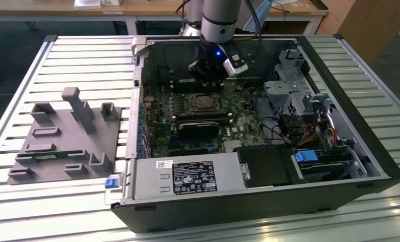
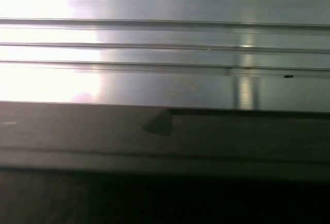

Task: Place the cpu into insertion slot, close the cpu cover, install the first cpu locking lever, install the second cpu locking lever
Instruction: 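Install the first cpu locking lever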

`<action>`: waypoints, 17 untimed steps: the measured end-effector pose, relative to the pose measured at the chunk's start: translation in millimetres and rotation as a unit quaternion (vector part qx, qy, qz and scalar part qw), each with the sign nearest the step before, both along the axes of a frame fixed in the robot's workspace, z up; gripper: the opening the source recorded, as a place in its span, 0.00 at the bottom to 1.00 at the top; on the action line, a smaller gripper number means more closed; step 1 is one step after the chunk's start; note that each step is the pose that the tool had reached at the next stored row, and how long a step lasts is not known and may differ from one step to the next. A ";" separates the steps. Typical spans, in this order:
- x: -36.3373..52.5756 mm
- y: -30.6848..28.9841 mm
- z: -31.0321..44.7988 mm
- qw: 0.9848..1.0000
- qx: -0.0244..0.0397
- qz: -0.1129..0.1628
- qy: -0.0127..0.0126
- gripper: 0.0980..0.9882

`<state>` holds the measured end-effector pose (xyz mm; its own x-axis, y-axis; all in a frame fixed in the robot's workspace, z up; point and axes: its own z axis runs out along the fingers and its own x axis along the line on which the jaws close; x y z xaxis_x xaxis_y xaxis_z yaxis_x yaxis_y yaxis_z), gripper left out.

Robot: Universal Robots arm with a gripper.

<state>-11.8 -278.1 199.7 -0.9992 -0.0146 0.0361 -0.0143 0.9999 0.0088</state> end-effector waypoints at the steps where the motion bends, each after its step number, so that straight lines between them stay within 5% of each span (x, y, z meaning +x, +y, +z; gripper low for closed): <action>1: 0.2 0.1 -0.3 1.000 -0.001 0.000 0.000 0.01; 12: 2.3 3.8 -3.3 1.000 -0.004 -0.003 0.000 0.01; 17: 2.3 3.8 2.1 1.000 -0.004 -0.003 0.000 0.01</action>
<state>-9.5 -274.3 201.8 -0.9993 -0.0083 0.0361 -0.0083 1.0000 0.0001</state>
